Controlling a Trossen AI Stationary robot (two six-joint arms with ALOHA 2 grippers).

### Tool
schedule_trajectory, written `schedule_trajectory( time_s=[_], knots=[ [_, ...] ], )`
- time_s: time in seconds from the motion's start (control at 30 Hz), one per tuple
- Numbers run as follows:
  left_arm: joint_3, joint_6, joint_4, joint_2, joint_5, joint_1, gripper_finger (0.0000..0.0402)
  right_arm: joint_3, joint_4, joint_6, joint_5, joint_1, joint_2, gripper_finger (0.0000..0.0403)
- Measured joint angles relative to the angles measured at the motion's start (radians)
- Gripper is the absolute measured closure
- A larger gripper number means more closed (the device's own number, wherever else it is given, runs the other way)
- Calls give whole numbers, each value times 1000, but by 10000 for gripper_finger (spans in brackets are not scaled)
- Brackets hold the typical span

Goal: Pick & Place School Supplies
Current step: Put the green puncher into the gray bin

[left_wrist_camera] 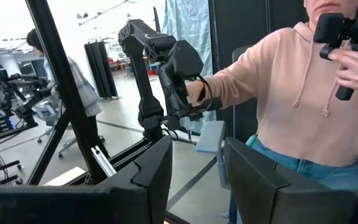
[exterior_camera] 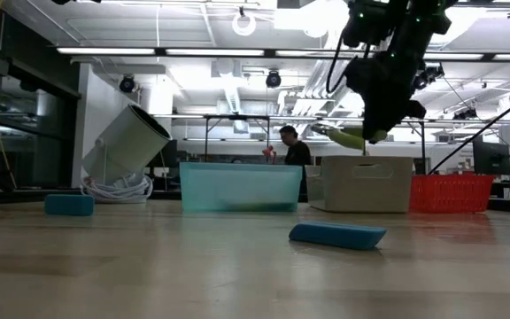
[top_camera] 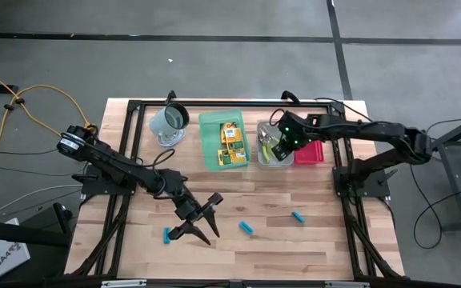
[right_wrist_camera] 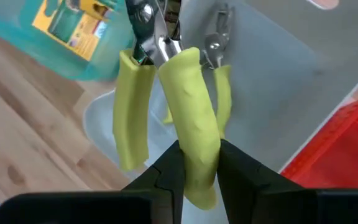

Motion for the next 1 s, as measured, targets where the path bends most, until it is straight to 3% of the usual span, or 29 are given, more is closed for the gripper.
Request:
schedule_trajectory(
  time_s=[0.53,1.0],
  knots=[
    [0,16,0,0,0,0,259,-3,63,76,15,-39,222,333],
    [0,13,-1,0,0,0,259,-3,65,75,11,-91,254,333]
  ],
)
